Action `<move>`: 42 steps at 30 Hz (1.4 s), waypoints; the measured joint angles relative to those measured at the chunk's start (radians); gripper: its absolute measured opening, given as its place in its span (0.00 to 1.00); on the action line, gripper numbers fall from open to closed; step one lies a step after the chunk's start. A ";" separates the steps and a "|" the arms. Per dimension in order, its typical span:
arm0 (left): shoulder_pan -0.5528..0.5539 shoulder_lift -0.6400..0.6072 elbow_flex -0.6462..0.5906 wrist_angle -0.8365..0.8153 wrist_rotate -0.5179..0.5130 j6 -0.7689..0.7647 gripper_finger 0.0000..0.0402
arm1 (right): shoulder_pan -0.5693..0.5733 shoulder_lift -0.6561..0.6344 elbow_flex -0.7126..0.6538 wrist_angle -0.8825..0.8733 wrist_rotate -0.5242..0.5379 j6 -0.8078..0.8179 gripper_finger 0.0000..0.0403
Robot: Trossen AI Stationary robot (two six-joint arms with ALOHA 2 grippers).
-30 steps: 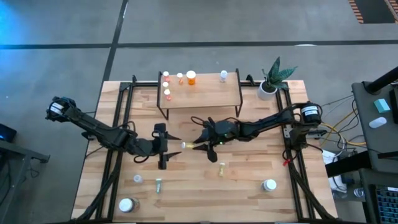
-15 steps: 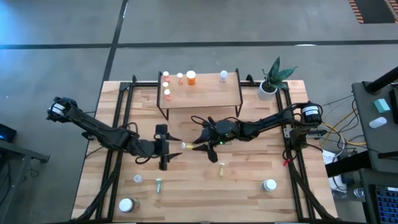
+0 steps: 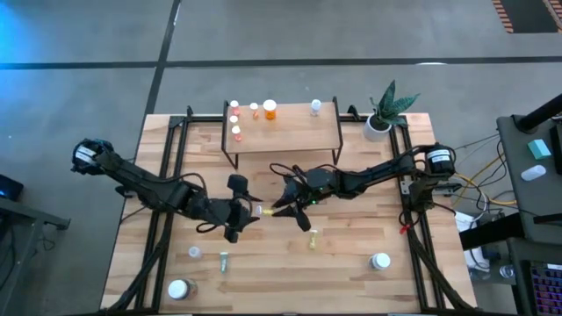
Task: Pick and place medicine bottles onto shelf by color
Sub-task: Put the left yellow pill bottle on the shelf
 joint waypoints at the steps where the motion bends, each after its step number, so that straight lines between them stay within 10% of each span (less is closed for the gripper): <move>1: 0.000 0.009 0.022 -0.023 0.006 0.005 0.59 | 0.000 0.000 0.000 0.009 -0.017 0.008 0.26; 25: -0.025 0.129 0.171 -0.116 0.049 0.228 0.59 | 0.000 -0.001 0.000 0.054 -0.139 0.093 0.26; 42: -0.026 0.129 0.162 -0.120 0.036 0.225 0.35 | -0.001 -0.001 0.000 0.055 -0.139 0.102 0.26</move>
